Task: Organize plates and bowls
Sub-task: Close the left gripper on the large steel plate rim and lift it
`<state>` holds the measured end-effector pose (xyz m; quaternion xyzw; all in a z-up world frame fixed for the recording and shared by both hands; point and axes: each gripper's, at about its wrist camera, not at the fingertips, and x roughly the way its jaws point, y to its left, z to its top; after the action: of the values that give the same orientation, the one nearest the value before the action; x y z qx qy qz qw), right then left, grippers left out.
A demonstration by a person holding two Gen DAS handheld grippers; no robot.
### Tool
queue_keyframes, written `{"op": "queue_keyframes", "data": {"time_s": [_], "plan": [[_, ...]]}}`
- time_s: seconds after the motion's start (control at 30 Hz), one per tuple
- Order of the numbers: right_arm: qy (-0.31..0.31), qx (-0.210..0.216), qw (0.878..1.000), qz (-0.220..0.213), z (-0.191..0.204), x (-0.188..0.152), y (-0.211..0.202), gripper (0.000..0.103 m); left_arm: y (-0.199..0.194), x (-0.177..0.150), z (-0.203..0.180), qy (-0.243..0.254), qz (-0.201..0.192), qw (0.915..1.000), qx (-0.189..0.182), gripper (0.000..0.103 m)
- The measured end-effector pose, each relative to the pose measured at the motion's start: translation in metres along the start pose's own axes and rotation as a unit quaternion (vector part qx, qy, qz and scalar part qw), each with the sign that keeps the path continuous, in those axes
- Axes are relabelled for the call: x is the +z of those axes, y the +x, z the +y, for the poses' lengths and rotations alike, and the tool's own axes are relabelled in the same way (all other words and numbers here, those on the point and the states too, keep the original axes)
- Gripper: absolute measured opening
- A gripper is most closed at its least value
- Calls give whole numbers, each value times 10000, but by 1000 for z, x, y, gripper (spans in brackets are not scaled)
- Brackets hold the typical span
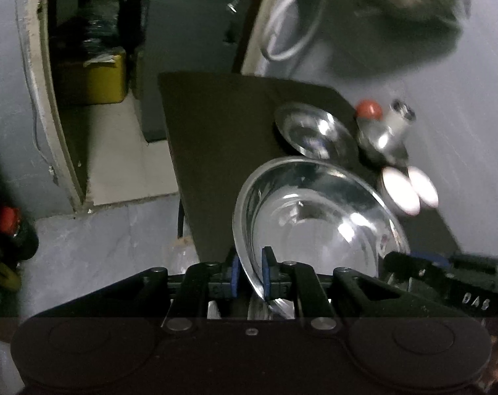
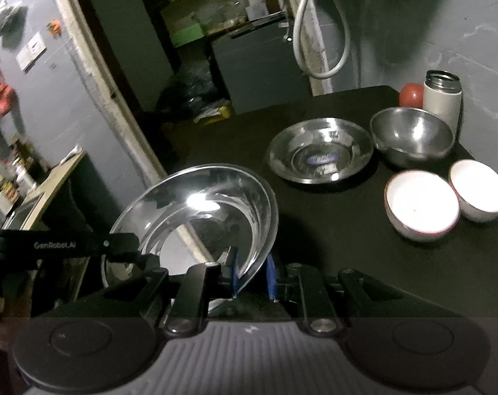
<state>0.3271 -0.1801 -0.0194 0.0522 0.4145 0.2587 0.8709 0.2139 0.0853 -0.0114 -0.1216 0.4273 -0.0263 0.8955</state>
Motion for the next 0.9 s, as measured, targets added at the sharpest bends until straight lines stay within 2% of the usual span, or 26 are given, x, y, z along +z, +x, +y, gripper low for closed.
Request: {"op": "queue_keyframes", "data": {"time_s": [0.3,0.53,0.9], "plan": [[-193,-50,9987,474,11,-41,-31,21,-2,-39,-7,128,498,9986,87,16],[-406,-194,9967,683,17,-54,-38,23,0,-41,-18,468,579,9969,237,17],[-551,-301,9932,982,22,-60,-34,25,9,-41,-20,576,795,9949,211,23]]}}
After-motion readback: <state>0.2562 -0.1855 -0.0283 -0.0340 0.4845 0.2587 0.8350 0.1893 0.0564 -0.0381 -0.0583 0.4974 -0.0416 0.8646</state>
